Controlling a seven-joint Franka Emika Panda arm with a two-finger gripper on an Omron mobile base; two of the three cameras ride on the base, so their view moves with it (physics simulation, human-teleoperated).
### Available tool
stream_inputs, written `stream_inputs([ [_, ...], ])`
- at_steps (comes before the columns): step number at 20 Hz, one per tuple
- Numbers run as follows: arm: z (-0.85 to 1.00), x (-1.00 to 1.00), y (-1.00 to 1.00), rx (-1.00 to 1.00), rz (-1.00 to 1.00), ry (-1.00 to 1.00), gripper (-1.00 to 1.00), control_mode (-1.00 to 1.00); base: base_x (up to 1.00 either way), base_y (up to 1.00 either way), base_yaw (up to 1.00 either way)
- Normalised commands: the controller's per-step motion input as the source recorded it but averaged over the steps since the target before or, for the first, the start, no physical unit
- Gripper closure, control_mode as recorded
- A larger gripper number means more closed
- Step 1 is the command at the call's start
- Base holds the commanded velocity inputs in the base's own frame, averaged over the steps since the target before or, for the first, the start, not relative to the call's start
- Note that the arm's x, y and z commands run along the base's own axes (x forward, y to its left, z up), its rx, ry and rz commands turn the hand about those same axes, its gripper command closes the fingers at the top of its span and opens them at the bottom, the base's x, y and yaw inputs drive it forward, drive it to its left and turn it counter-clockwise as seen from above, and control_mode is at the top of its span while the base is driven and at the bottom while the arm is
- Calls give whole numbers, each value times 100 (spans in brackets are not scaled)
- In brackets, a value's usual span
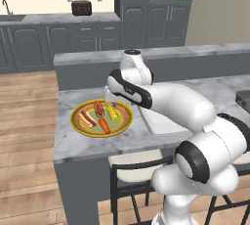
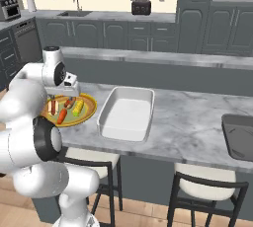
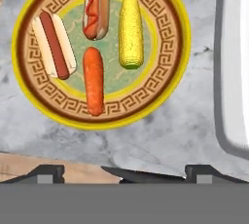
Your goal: Place one cooked food and one vegetable from the large plate to each tupperware container.
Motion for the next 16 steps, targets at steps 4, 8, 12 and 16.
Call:
stream_inputs([
  [4,-61,6,58,-1,2,2,-100,-100,0,0,0],
  [8,-62,8,44,-9,0,1,-100,-100,0,0,0],
  [12,-55,16,17,-1,0,0,-100,-100,0,0,0],
  [16,-37,16,-1,0,0,0,-100,-100,0,0,0],
])
